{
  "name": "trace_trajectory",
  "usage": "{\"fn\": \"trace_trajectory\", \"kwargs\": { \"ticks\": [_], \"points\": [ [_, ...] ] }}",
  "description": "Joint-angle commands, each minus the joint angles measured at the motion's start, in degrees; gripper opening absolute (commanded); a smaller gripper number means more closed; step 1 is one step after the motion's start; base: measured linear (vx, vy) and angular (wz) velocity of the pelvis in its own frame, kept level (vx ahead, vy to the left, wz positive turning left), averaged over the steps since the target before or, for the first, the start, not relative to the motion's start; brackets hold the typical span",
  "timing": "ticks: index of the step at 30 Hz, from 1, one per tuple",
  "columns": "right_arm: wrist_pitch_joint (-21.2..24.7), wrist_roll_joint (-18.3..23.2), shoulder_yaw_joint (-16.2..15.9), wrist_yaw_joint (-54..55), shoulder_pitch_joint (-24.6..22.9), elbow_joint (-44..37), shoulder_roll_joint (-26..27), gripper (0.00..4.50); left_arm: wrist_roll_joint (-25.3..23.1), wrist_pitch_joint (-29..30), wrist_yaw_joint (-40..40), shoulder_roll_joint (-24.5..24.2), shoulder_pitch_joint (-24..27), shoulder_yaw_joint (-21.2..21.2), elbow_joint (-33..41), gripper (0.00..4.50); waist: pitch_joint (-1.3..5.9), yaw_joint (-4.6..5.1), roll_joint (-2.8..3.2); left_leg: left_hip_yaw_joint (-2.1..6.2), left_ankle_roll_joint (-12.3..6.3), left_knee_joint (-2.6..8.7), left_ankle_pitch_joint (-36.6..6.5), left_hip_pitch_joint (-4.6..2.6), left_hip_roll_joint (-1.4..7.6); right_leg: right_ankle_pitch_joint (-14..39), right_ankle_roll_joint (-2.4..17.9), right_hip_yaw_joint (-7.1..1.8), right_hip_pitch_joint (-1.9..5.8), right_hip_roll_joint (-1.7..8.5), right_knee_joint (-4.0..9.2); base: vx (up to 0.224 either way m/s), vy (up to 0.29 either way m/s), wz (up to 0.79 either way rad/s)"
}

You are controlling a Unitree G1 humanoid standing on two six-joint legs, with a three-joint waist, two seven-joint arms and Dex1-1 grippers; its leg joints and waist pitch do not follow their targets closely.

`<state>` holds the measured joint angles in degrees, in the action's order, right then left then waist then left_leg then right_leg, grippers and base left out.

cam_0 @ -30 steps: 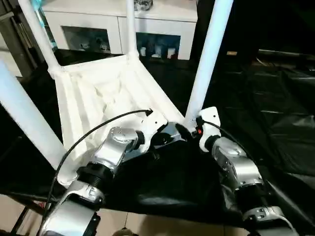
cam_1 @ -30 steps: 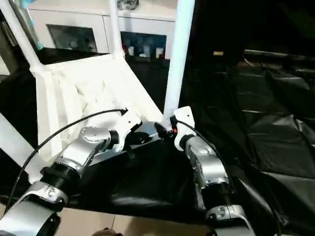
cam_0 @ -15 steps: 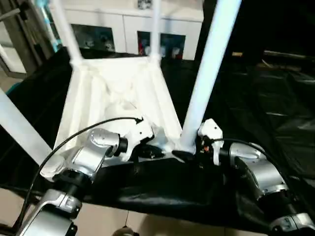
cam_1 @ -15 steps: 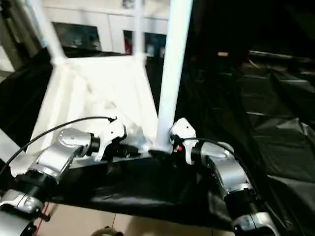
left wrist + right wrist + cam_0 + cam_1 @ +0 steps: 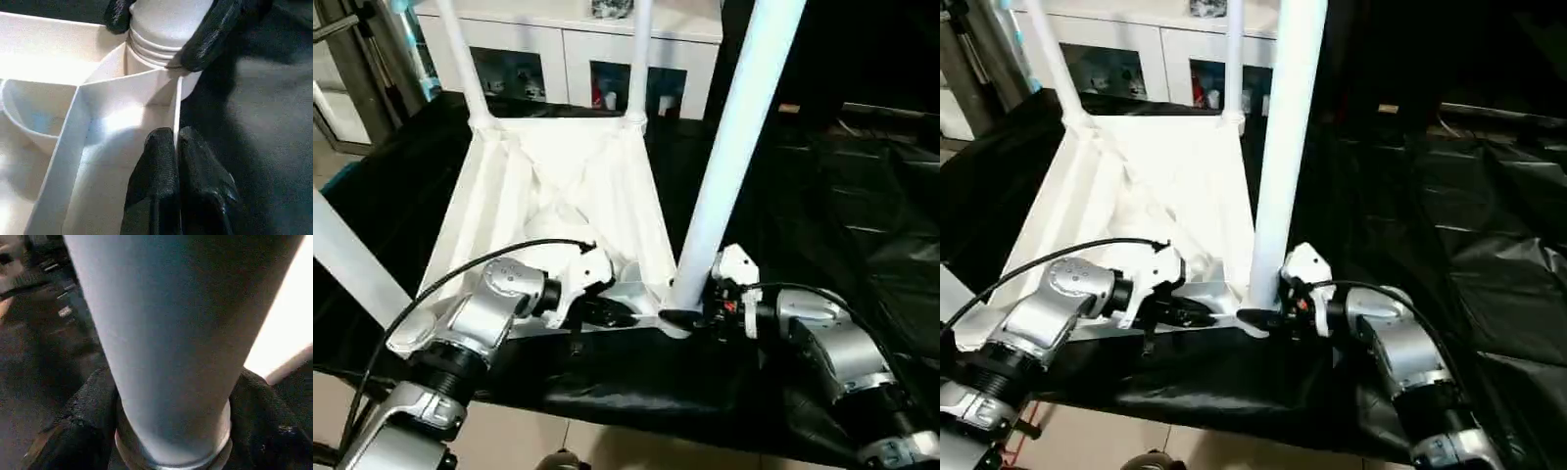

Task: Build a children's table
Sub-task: Rotate leg to tighten

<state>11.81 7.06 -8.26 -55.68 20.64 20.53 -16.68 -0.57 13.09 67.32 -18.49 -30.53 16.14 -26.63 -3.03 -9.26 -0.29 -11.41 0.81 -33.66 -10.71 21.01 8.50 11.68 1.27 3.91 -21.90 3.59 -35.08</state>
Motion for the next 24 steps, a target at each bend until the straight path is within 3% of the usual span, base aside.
{"fn": "trace_trajectory", "kwargs": {
  "ticks": [1,3,4,6,9,11,13,15,17,24],
  "points": [
    [-0.2,-3.2,-2.2,10.5,1.4,4.6,5.5,2.67,-0.7,0.8,-8.9,5.2,-3.6,-0.4,-2.6,0.0,2.77,0.52,-0.5,2.96,0.27,4.71,-14.6,-1.29,5.65,18.1,11.4,-3.77,1.43,7.32,5.23,0.0,0.0,0.0],
    [0.0,-3.9,-1.5,14.3,2.0,6.3,6.7,2.67,-1.1,0.8,-10.5,6.0,-4.3,-0.5,-3.5,0.0,2.8,1.01,-0.57,3.34,1.52,4.87,-15.7,-1.16,5.69,21.9,10.1,-3.78,1.65,7.59,5.42,0.0,0.0,0.0],
    [0.4,-4.9,0.2,22.1,3.3,9.3,9.6,2.66,-2.2,1.3,-15.1,8.3,-5.9,-0.9,-5.8,0.0,2.82,1.27,-0.41,3.41,1.83,4.98,-16.1,-1.17,5.72,22.5,9.4,-3.79,1.56,7.57,5.63,0.0,0.0,0.0],
    [1.0,-5.3,1.5,28.0,4.5,11.3,12.0,2.66,-2.9,2.0,-18.8,10.3,-7.1,-1.2,-7.4,0.0,2.87,1.8,-0.18,3.48,2.57,5.13,-16.8,-1.32,5.72,21.3,9.5,-3.83,1.32,7.32,5.46,0.0,0.0,0.0],
    [2.3,-5.4,3.4,34.8,6.3,13.5,15.3,2.66,-3.0,2.9,-23.3,13.1,-8.2,-2.0,-9.0,0.0,3.03,1.79,-0.27,3.25,2.39,4.98,-15.8,-1.38,5.69,17.6,9.9,-4.03,1.35,7.32,5.31,0.0,0.0,0.0],
    [0.8,-6.6,2.2,34.4,7.0,14.3,16.0,2.66,-3.0,2.6,-23.5,14.1,-8.4,-1.8,-9.2,0.0,3.23,1.71,-0.28,3.13,1.58,4.87,-14.0,-1.13,5.59,14.2,10.2,-3.98,1.66,7.23,4.98,0.0,0.0,0.0],
    [-0.5,-5.4,2.2,31.0,7.5,14.6,16.8,3.22,-2.9,2.0,-22.7,14.6,-8.4,-1.5,-8.9,0.0,3.42,1.62,-0.36,2.95,0.41,4.59,-11.5,-0.93,5.51,9.9,10.8,-3.93,1.87,7.2,4.52,0.0,0.0,0.0],
    [-0.3,-3.9,2.5,28.5,7.3,13.6,16.4,3.39,-2.7,1.4,-20.9,13.8,-7.9,-1.0,-8.1,0.0,3.42,1.51,-0.38,2.78,-0.9,4.4,-9.7,-0.82,5.43,7.3,11.3,-3.92,2.01,7.13,4.35,0.0,0.0,0.0],
    [-1.3,-4.5,1.3,26.5,6.9,12.6,15.4,3.72,-2.5,0.8,-19.7,13.0,-7.4,-1.0,-7.7,0.0,3.3,1.42,-0.29,2.84,-1.65,4.45,-10.0,-0.81,5.5,8.8,11.4,-3.79,2.07,7.12,4.53,0.0,0.0,0.0],
    [-3.2,-2.7,-3.8,12.0,3.6,5.7,8.6,3.72,-1.1,-1.6,-11.0,8.3,-4.6,0.6,-4.5,0.0,3.03,1.28,-0.33,2.96,-1.42,4.7,-12.9,-0.91,5.78,12.7,10.4,-3.87,2.06,7.19,4.94,0.0,0.0,0.0]
  ]
}}
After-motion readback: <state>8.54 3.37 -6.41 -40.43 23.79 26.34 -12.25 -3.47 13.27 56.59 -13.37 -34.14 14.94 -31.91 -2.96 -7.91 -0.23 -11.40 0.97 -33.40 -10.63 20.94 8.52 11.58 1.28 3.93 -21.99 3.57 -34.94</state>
